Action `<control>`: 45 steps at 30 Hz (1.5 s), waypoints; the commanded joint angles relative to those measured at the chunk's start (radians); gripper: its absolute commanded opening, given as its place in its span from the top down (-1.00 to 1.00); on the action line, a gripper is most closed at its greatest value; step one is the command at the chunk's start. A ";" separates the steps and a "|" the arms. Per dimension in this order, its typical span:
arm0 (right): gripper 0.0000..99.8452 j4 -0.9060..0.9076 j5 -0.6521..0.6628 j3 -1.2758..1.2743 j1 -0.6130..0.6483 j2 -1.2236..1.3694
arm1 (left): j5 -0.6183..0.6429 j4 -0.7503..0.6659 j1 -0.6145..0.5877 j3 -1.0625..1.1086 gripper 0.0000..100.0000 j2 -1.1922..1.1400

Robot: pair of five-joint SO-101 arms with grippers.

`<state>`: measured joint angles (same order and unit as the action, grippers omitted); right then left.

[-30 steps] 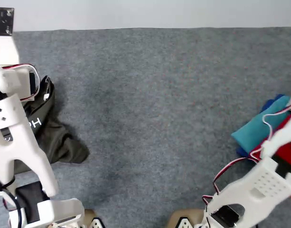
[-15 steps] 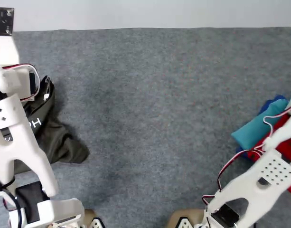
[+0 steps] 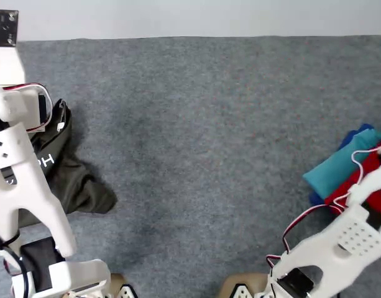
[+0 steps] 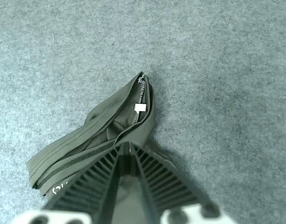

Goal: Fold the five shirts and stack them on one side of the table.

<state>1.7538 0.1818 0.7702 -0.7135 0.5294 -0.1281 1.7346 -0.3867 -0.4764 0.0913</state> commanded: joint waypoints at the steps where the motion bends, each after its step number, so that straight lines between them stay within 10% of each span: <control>1: 0.98 0.042 0.011 -0.176 -0.010 -0.107 | -0.003 0.020 -0.002 -0.002 0.99 0.038; 14: 0.98 -0.030 0.002 -0.374 0.082 -0.015 | -0.003 0.020 -0.003 0.028 0.99 0.038; 32: 0.98 0.041 0.005 -0.370 0.120 -0.608 | -0.086 0.020 -0.066 0.058 0.98 0.095; 45: 0.98 0.041 0.011 -0.838 0.120 -0.897 | -0.420 0.015 -0.196 0.177 0.64 -0.103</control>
<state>1.7538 0.1834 -0.0153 -0.6061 -0.2854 -0.5056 1.7346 -0.5800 -0.2908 0.0146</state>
